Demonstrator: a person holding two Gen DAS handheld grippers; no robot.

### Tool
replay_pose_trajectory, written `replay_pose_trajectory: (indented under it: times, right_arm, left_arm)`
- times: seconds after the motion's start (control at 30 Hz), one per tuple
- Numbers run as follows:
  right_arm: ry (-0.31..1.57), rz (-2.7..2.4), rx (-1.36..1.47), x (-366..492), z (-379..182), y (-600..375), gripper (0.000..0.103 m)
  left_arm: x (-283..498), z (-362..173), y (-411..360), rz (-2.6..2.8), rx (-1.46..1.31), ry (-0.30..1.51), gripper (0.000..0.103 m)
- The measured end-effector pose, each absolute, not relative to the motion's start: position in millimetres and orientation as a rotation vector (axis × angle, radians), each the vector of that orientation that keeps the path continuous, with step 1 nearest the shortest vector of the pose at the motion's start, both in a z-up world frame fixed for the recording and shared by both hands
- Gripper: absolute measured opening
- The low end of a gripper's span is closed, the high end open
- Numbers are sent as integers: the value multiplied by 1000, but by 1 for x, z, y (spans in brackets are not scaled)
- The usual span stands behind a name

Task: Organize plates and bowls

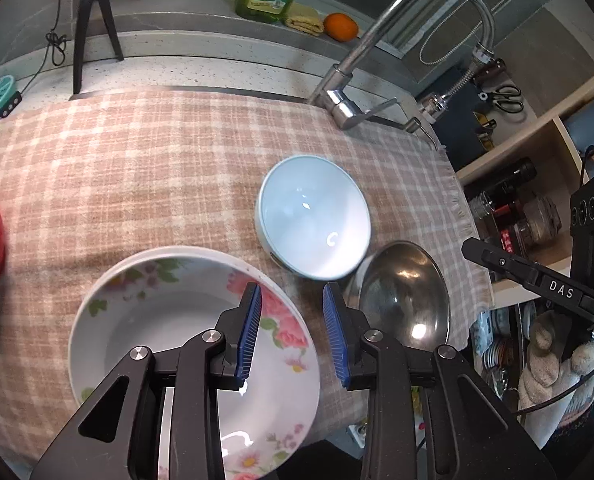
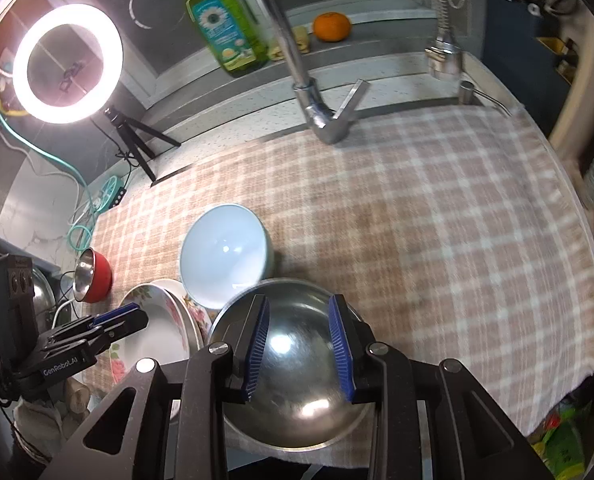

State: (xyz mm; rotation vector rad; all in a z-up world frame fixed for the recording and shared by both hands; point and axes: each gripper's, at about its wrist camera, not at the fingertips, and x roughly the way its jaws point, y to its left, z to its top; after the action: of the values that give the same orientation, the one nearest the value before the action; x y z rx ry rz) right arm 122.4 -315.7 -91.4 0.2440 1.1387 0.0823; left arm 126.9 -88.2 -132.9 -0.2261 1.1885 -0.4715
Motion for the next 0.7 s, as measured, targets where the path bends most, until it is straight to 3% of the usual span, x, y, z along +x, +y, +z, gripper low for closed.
replay_pose_trajectory:
  times: [0.7]
  right_arm:
    - [1280, 112, 269, 200, -141, -285, 28]
  left_arm:
    - [191, -161, -100, -410, -171, 1281, 27]
